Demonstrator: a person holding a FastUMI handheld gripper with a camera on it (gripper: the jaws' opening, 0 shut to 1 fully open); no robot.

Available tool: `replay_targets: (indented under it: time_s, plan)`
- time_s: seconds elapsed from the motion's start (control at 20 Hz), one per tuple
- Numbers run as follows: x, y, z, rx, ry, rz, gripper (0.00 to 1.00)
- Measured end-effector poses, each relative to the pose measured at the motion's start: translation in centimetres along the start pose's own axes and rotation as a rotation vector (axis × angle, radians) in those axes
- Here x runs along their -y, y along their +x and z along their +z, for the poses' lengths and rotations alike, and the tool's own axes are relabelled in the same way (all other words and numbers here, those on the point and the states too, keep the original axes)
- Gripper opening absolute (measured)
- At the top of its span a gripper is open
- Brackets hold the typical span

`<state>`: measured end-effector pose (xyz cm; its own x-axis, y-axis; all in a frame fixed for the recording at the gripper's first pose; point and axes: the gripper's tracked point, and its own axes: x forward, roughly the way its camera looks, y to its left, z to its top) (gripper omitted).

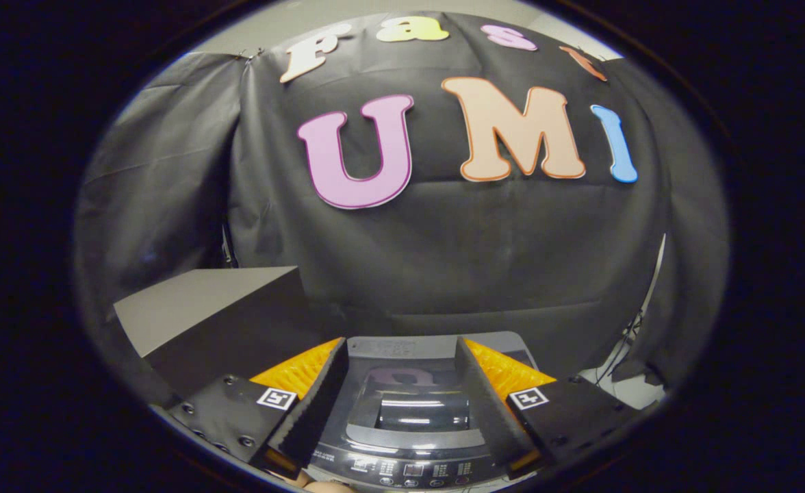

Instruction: Put the clothes into the washing machine and then close the washing machine lid.

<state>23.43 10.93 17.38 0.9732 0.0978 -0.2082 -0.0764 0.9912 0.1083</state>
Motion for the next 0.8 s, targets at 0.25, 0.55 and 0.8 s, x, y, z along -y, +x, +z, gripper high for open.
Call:
replay_targets:
  time_s: [0.25,0.55,0.8]
  plan:
    - [2.4,-4.5,-0.2,0.055,0.03,-0.016,0.97]
    - [6.9,-10.5,-3.5,0.099,-0.003,-0.09,0.97]
    - [8.8,-15.4,-6.3,0.184,0.002,-0.059,0.97]
